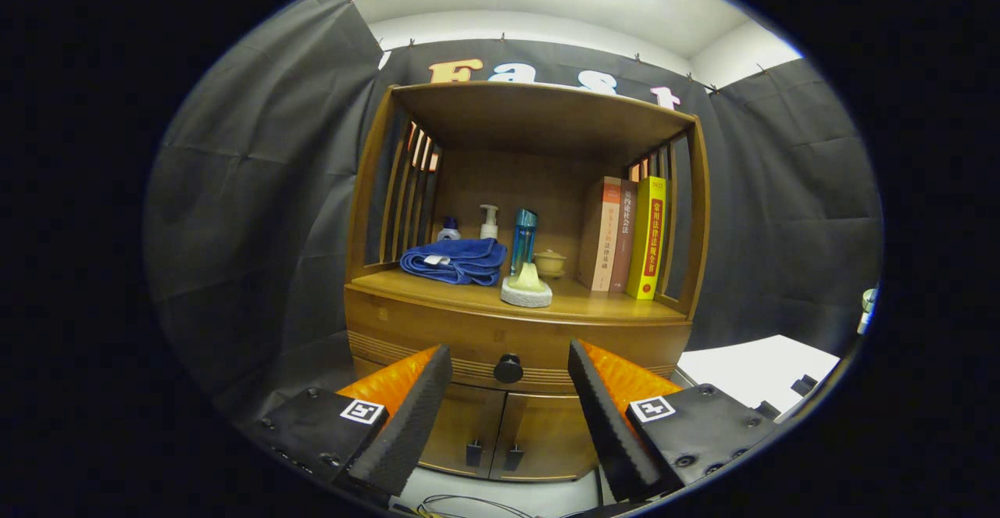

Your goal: Pull open the drawer, take out the items inside it, and place them on the countertop above the cabinet.

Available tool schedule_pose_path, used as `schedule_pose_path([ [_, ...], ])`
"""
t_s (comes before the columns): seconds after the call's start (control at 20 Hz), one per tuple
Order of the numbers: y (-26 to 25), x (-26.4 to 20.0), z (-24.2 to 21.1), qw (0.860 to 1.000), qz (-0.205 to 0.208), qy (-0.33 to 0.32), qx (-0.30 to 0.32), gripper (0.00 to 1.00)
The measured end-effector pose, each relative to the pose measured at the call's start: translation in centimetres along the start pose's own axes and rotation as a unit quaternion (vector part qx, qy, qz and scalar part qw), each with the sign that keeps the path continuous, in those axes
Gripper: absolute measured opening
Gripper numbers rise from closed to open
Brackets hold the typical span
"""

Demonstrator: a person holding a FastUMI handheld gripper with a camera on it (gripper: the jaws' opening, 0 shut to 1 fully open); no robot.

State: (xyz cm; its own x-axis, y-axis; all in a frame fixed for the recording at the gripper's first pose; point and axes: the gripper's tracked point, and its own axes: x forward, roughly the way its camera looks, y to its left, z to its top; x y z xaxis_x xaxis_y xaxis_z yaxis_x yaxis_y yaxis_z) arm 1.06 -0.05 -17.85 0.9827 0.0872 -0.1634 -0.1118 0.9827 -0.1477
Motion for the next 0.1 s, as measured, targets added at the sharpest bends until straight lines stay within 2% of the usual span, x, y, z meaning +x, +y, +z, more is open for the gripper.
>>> schedule_pose_path([
  [0.1,-0.05,0.20,-1.25,1.000,0.000,0.013,0.010,0.98],
])
